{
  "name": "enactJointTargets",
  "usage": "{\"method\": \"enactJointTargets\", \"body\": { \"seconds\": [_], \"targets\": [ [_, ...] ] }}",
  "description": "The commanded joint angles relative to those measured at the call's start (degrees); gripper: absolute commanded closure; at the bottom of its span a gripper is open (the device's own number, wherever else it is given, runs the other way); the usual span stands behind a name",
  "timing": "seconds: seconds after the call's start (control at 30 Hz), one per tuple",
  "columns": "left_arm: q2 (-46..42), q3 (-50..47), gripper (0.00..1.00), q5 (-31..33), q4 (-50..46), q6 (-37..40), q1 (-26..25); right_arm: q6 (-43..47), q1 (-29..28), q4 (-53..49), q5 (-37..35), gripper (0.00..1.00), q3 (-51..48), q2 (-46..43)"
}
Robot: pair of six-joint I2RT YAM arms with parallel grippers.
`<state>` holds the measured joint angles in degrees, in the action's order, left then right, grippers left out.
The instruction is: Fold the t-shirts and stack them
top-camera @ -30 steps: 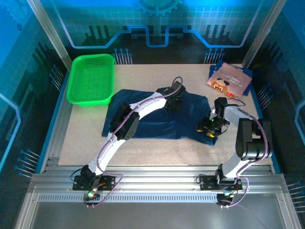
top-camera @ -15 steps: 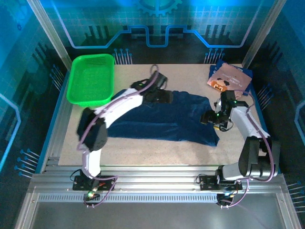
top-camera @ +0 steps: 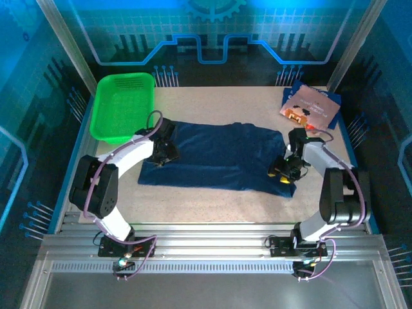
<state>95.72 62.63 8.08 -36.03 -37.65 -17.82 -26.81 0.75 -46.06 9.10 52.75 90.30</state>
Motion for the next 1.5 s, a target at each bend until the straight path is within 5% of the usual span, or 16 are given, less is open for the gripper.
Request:
{"method": "enactJointTargets", "body": {
  "seconds": [0.0,0.23,0.77,1.03,1.23,1.47],
  "targets": [
    [1.47,-4.23,0.44,1.42,-1.67,-3.28,1.19,-3.53,-0.49,-0.63,-5.35,0.56,-1.42,3.33],
    [2.06,-11.50,0.47,-1.33,-0.80,-5.23,-0.07,-4.30,0.49,-3.61,-15.25,0.57,-2.04,4.28],
    [-2.34,-10.19,0.47,-13.87,-7.56,-10.16,-10.04,-3.43,10.22,-6.44,-20.33,0.54,-3.28,0.67],
    [-7.24,9.67,0.32,-15.06,-18.11,-4.29,-4.37,-1.20,9.90,-7.08,-18.59,0.41,1.20,-3.62],
    [2.54,27.35,0.23,-6.06,-18.03,3.24,3.40,5.56,4.47,-1.53,-11.34,0.16,5.87,-13.57],
    [18.48,38.16,0.24,-3.19,-12.18,6.25,5.07,6.68,1.86,0.90,-6.13,0.14,13.00,-12.16]
  ]
}}
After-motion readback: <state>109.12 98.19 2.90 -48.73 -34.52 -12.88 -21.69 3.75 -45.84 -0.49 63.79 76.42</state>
